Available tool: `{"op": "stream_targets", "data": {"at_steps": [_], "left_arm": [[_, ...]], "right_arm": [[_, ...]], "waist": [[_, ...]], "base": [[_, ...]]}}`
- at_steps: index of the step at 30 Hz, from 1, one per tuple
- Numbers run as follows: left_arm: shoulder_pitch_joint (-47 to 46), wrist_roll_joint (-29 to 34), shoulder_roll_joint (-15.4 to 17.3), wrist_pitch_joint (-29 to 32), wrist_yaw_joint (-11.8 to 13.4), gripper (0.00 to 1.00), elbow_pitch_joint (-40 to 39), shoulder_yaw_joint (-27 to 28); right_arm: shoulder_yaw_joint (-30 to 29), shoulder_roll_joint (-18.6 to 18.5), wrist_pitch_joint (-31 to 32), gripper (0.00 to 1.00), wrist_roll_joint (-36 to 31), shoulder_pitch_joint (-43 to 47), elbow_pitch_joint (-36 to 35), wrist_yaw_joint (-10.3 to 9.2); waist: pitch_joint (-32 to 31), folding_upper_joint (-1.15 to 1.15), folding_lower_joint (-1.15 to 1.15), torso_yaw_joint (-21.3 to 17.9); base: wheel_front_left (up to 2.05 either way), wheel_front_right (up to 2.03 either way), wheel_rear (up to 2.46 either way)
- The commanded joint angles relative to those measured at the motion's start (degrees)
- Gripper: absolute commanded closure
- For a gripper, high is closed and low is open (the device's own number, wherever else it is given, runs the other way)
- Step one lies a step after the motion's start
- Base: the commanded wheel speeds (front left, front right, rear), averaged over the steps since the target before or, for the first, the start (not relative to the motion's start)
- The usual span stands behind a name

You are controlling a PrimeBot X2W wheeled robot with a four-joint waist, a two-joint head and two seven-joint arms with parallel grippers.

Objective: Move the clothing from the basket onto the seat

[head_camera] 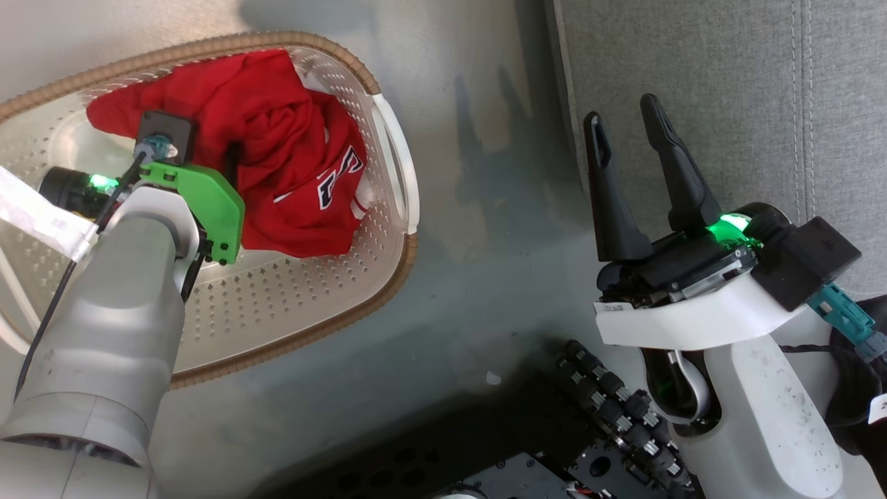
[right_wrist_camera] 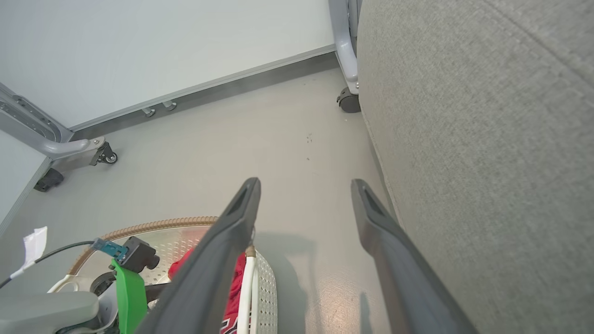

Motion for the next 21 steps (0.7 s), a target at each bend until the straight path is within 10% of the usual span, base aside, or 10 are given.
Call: {"op": "stream_targets", "data": {"at_steps": [1,6,8,21], "left_arm": [[-1.36,-0.77,0.76,0.28,0.49,0.0,0.22,0.08],[-2.56,-1.2,0.81,0.48,0.67,0.04,0.3,0.31],[-2.74,-1.36,0.86,1.09,0.78,0.97,0.36,0.16],[0.68,-1.91,0.6,-1.97,0.42,1.0,0.49,-1.21]], "right_arm": [[0.29,-0.04,-0.17,0.0,0.14,-0.95,-0.19,0.0],[0.64,-0.04,-0.17,0.0,0.21,-0.85,-0.1,0.0],[0.58,-0.04,-0.17,0.0,0.16,-0.7,-0.07,0.0],[-0.36,-0.04,-0.17,0.0,-0.59,-1.25,0.63,0.0]], "waist": [[0.91,0.0,-0.01,-0.53],[1.57,0.0,-0.01,-0.83],[1.61,0.0,-0.01,-0.82],[-0.97,0.0,-0.01,0.32]], "base": [[0.0,0.0,0.0],[0.0,0.0,0.0],[0.0,0.0,0.0],[0.0,0.0,0.0]]}}
